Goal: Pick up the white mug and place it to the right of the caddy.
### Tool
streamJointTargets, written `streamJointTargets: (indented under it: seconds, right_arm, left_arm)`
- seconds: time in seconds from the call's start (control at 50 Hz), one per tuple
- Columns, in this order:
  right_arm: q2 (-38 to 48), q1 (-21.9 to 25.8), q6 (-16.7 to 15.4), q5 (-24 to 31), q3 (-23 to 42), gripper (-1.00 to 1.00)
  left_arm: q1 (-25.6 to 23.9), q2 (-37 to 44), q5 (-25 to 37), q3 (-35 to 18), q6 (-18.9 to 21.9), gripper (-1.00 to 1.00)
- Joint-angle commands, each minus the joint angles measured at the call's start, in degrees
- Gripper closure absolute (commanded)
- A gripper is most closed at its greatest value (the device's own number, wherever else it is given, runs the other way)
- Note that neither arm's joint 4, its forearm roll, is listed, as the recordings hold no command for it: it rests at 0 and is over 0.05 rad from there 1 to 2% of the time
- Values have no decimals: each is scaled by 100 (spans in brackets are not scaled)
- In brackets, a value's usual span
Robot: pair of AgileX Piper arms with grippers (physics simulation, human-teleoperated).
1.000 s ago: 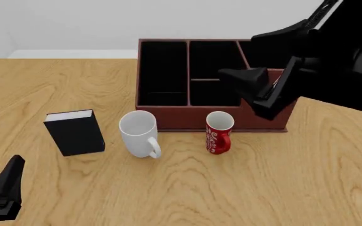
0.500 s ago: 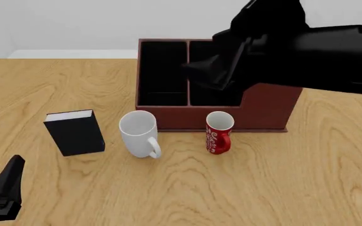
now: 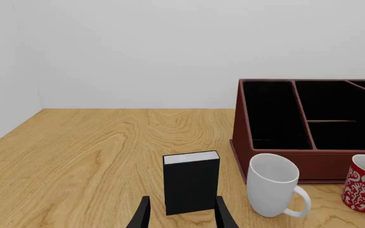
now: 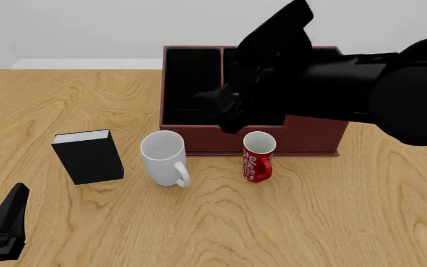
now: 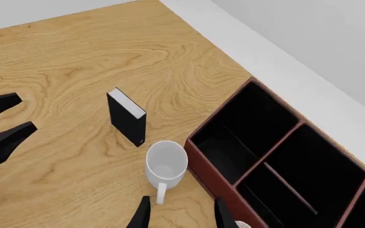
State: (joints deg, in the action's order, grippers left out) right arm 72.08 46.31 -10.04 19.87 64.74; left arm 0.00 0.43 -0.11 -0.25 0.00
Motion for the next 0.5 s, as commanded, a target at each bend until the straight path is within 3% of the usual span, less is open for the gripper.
streamJointTargets:
  seconds: [0.02, 0.5]
  right_arm:
    - [228, 52, 166, -250, -178, -100]
    - [610, 74, 419, -636, -412, -100]
  left_arm:
    - [0, 0, 0, 0, 0, -100]
    - [0, 0, 0, 0, 0, -100]
